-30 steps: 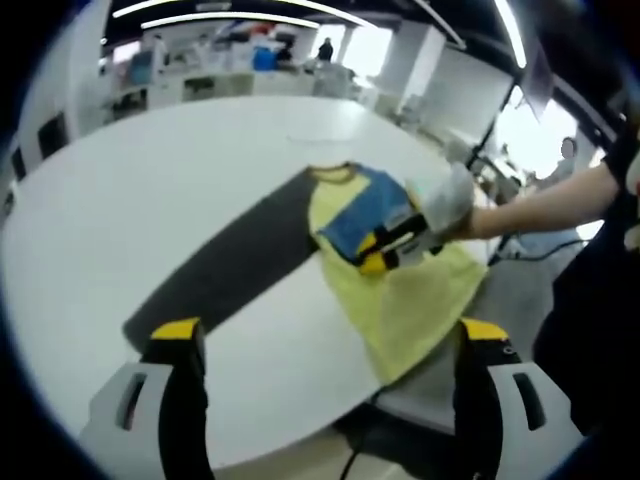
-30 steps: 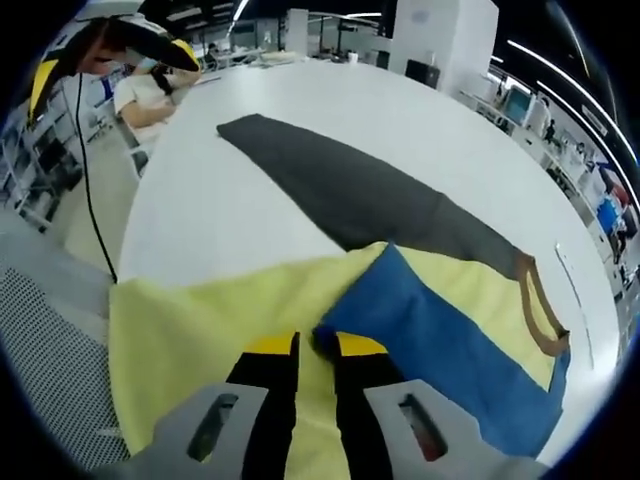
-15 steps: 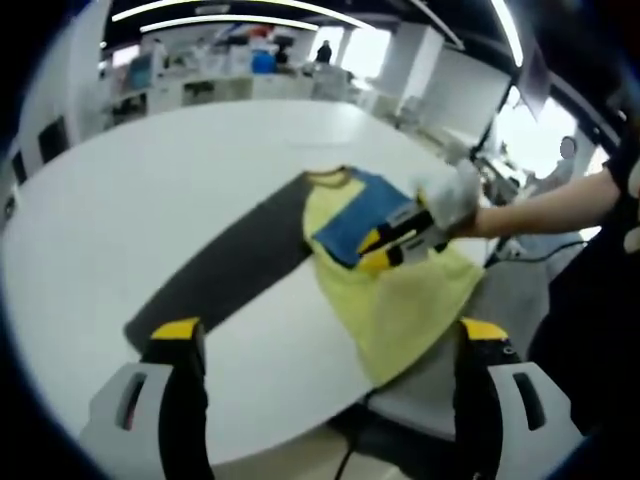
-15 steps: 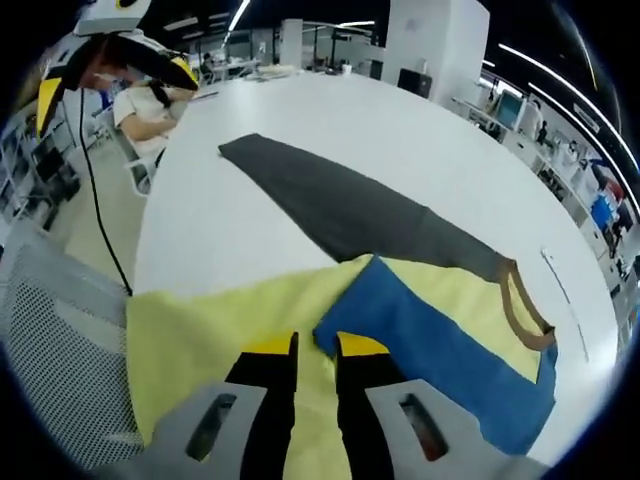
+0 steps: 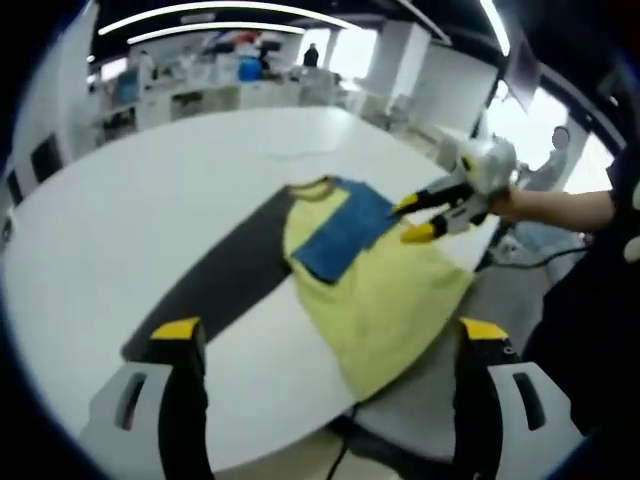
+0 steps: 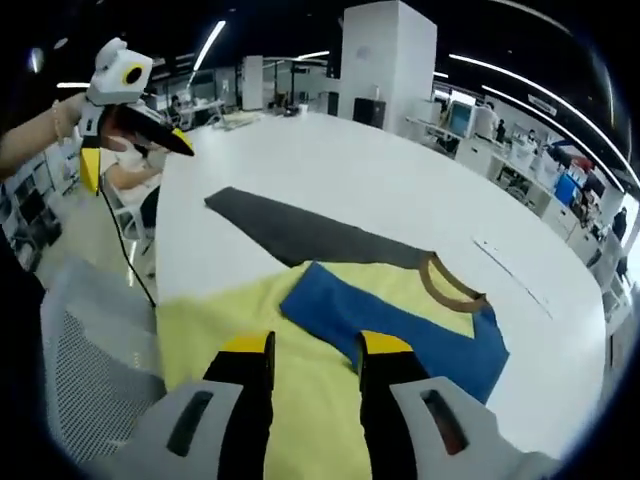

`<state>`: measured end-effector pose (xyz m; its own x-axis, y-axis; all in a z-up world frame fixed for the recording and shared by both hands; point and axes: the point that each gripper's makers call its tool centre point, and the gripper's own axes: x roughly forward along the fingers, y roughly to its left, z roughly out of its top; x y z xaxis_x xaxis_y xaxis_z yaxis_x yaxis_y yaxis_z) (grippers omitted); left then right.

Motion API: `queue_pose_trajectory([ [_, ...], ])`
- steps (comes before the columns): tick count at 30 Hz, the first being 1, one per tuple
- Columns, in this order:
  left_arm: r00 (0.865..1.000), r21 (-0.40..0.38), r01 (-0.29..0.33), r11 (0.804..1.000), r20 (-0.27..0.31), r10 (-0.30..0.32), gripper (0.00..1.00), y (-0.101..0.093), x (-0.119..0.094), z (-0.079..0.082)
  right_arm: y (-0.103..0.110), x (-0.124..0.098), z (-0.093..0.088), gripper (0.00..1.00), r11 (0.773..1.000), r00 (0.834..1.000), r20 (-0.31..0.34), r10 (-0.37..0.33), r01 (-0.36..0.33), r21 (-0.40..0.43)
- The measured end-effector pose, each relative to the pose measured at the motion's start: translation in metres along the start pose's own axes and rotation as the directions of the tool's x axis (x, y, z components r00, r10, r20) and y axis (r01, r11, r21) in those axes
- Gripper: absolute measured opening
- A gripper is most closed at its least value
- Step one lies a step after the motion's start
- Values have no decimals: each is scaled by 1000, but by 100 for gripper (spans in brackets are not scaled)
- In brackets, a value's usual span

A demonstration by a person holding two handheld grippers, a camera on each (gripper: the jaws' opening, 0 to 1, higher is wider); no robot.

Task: Fold the garment on the visible template until the final outline fits inside the template.

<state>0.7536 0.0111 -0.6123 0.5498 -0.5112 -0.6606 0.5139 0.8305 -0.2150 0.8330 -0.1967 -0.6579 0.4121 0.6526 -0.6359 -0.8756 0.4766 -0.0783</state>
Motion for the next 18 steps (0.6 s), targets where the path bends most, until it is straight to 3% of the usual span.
queue_pose_trajectory([
  [5, 1000, -12, -5, 1000, 17, 5, 100, -7, -4, 4, -12, -35, -8, 48, 998, 999, 30, -35, 33, 57],
  [9, 1000, -12, -15, 1000, 12, 16, 100, -15, -6, 8, -19, -64, -8, 59, 984, 995, 84, -54, 38, 173],
  [18, 999, 8, -34, 999, 21, 34, 100, -27, -11, 20, -35, -123, -22, 79, 970, 990, 105, -97, 70, 235],
])
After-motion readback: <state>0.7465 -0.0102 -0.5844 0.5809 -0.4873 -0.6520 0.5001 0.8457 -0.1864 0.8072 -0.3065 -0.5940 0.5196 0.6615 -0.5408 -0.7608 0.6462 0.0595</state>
